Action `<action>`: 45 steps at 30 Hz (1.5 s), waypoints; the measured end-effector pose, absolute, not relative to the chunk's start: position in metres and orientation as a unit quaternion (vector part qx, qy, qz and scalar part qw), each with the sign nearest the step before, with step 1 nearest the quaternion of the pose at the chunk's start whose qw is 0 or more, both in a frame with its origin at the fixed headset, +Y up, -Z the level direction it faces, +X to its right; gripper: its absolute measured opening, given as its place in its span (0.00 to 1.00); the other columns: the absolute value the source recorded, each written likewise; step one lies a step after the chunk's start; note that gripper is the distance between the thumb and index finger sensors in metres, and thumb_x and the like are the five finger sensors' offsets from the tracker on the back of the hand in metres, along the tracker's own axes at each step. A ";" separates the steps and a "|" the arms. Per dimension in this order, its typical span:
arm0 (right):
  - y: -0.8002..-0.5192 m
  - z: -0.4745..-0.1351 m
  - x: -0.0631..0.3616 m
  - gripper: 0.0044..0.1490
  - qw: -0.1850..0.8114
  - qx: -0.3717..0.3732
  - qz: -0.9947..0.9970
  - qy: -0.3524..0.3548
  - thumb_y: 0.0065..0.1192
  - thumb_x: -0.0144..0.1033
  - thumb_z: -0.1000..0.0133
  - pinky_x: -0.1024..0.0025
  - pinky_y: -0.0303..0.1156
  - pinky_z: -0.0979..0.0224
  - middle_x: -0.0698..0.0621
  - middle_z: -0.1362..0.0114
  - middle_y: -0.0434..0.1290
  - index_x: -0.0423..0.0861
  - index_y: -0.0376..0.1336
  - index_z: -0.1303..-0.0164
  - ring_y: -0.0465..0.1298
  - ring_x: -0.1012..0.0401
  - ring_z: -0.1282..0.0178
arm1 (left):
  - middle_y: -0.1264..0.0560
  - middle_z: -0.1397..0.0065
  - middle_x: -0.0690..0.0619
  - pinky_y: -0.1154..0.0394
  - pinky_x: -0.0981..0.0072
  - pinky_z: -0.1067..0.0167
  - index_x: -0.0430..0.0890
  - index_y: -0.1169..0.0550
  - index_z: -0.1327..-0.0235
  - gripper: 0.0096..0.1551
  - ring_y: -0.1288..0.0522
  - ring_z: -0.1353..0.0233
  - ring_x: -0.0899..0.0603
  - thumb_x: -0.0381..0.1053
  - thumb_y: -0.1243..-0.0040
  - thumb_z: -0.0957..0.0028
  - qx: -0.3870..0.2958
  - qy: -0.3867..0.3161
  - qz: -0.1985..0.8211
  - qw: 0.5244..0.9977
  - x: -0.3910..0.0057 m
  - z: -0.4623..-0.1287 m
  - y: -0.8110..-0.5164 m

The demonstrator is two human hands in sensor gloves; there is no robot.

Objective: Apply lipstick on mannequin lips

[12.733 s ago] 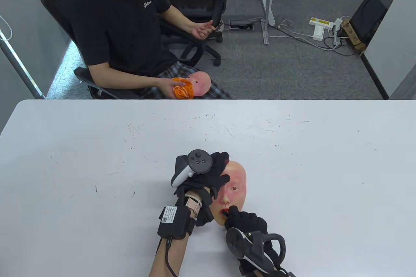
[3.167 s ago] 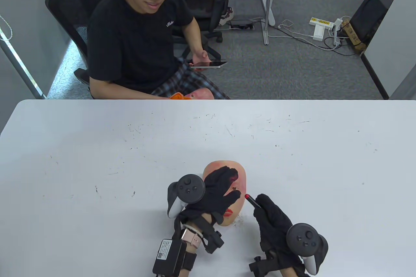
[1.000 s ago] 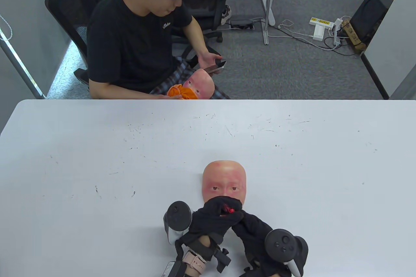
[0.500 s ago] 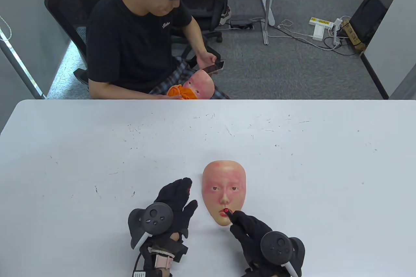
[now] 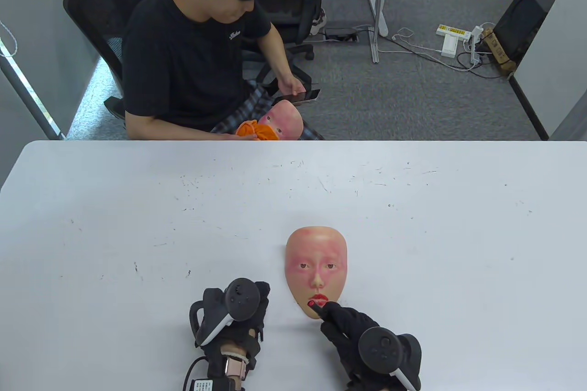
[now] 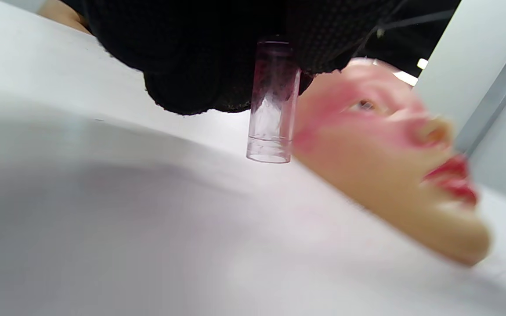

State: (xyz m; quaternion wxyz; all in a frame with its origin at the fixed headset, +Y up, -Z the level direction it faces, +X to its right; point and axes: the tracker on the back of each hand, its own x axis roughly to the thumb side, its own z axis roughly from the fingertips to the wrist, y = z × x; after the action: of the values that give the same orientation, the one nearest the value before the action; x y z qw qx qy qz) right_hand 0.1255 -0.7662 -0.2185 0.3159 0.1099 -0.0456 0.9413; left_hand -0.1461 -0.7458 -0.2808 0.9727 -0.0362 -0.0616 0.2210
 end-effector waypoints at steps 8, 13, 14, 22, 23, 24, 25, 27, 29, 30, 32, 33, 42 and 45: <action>-0.766 -0.220 0.125 0.33 0.307 0.111 0.945 -0.029 0.68 0.48 0.58 0.56 0.76 0.45 0.48 0.46 0.82 0.51 0.71 0.42 0.82 0.51 0.52 | 0.18 0.39 0.43 0.24 0.53 0.51 0.50 0.18 0.37 0.26 0.20 0.45 0.39 0.54 0.40 0.48 -0.036 -0.096 0.525 0.845 -0.151 -0.279 -0.752; -0.766 -0.220 0.124 0.33 0.291 0.111 0.950 -0.026 0.68 0.48 0.58 0.56 0.76 0.45 0.48 0.46 0.82 0.50 0.71 0.42 0.82 0.52 0.51 | 0.18 0.39 0.43 0.24 0.53 0.51 0.50 0.19 0.37 0.26 0.20 0.45 0.39 0.54 0.40 0.47 -0.066 -0.115 0.578 0.805 -0.144 -0.281 -0.757; -0.766 -0.220 0.124 0.33 0.292 0.111 0.950 -0.026 0.68 0.48 0.58 0.56 0.76 0.45 0.49 0.46 0.82 0.50 0.71 0.42 0.82 0.52 0.52 | 0.18 0.39 0.43 0.24 0.53 0.51 0.49 0.18 0.37 0.26 0.20 0.45 0.38 0.54 0.40 0.47 -0.073 -0.119 0.580 0.802 -0.142 -0.281 -0.758; -0.766 -0.220 0.123 0.33 0.287 0.112 0.951 -0.030 0.67 0.49 0.58 0.56 0.76 0.45 0.49 0.48 0.82 0.49 0.71 0.42 0.82 0.52 0.52 | 0.18 0.39 0.44 0.24 0.53 0.50 0.50 0.19 0.37 0.27 0.20 0.44 0.39 0.55 0.39 0.48 -0.090 -0.157 0.546 0.818 -0.117 -0.280 -0.758; -0.766 -0.219 0.123 0.33 0.287 0.112 0.951 -0.033 0.66 0.49 0.57 0.56 0.76 0.45 0.49 0.48 0.82 0.49 0.71 0.42 0.82 0.52 0.52 | 0.18 0.39 0.44 0.24 0.53 0.50 0.50 0.19 0.37 0.26 0.20 0.44 0.39 0.55 0.39 0.48 -0.091 -0.163 0.542 0.819 -0.113 -0.280 -0.758; -0.766 -0.219 0.123 0.33 0.287 0.112 0.951 -0.034 0.66 0.48 0.57 0.56 0.76 0.45 0.50 0.48 0.82 0.48 0.71 0.42 0.82 0.52 0.52 | 0.19 0.38 0.44 0.24 0.53 0.50 0.50 0.19 0.36 0.26 0.20 0.44 0.39 0.54 0.39 0.48 -0.092 -0.166 0.540 0.820 -0.110 -0.280 -0.758; -0.766 -0.220 0.123 0.33 0.288 0.112 0.950 -0.035 0.66 0.48 0.57 0.56 0.76 0.45 0.50 0.48 0.82 0.48 0.71 0.42 0.82 0.53 0.52 | 0.18 0.39 0.44 0.24 0.53 0.50 0.50 0.19 0.37 0.26 0.20 0.44 0.39 0.54 0.39 0.48 -0.093 -0.171 0.536 0.821 -0.106 -0.280 -0.758; -0.767 -0.219 0.123 0.33 0.297 0.112 0.948 -0.035 0.65 0.48 0.57 0.56 0.76 0.46 0.50 0.49 0.82 0.47 0.71 0.43 0.82 0.53 0.53 | 0.19 0.38 0.44 0.24 0.53 0.50 0.50 0.20 0.36 0.26 0.21 0.43 0.39 0.54 0.40 0.48 -0.093 -0.174 0.534 0.822 -0.103 -0.279 -0.757; -0.766 -0.220 0.125 0.33 0.308 0.115 0.944 -0.029 0.65 0.47 0.57 0.57 0.76 0.46 0.50 0.50 0.82 0.47 0.71 0.43 0.82 0.53 0.54 | 0.19 0.39 0.43 0.24 0.53 0.50 0.48 0.19 0.37 0.26 0.20 0.44 0.38 0.52 0.39 0.49 -0.085 -0.185 0.534 0.820 -0.101 -0.279 -0.756; -0.765 -0.221 0.126 0.33 0.324 0.118 0.938 -0.022 0.65 0.47 0.57 0.57 0.76 0.47 0.50 0.50 0.82 0.47 0.72 0.43 0.82 0.53 0.54 | 0.19 0.38 0.42 0.24 0.53 0.50 0.48 0.20 0.37 0.27 0.20 0.44 0.38 0.51 0.39 0.49 -0.091 -0.191 0.533 0.819 -0.100 -0.279 -0.754; -0.764 -0.225 0.131 0.32 0.364 0.124 0.923 0.004 0.64 0.47 0.57 0.57 0.76 0.47 0.50 0.51 0.82 0.46 0.72 0.43 0.82 0.53 0.55 | 0.20 0.36 0.43 0.24 0.53 0.49 0.49 0.20 0.36 0.26 0.21 0.42 0.38 0.50 0.40 0.49 -0.092 -0.209 0.542 0.809 -0.099 -0.279 -0.752; -0.764 -0.227 0.134 0.32 0.394 0.129 0.910 0.019 0.64 0.47 0.57 0.57 0.76 0.47 0.50 0.51 0.82 0.46 0.72 0.43 0.82 0.53 0.55 | 0.20 0.36 0.43 0.24 0.53 0.48 0.49 0.20 0.36 0.26 0.21 0.42 0.38 0.49 0.40 0.50 -0.094 -0.216 0.557 0.797 -0.098 -0.279 -0.750; -0.747 -0.229 0.176 0.32 0.350 -0.005 0.928 -0.126 0.63 0.50 0.55 0.56 0.74 0.44 0.49 0.46 0.81 0.50 0.71 0.42 0.81 0.52 0.51 | 0.22 0.33 0.44 0.25 0.54 0.46 0.51 0.21 0.34 0.26 0.22 0.40 0.39 0.51 0.41 0.47 -0.038 -0.204 0.516 0.831 -0.067 -0.290 -0.718; -0.746 -0.232 0.202 0.28 0.344 -0.059 0.925 -0.153 0.63 0.46 0.54 0.58 0.75 0.46 0.51 0.50 0.82 0.50 0.72 0.46 0.81 0.54 0.54 | 0.23 0.33 0.44 0.26 0.54 0.45 0.50 0.22 0.34 0.26 0.23 0.39 0.38 0.50 0.41 0.46 -0.038 -0.213 0.455 0.864 -0.037 -0.296 -0.708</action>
State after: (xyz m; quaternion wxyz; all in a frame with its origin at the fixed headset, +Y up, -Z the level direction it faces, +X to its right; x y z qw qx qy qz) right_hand 0.2018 -0.7463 -0.2321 0.3440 -0.0591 -0.1530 0.9245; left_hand -0.0367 -0.7080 -0.2957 0.8635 -0.0378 -0.2132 0.4554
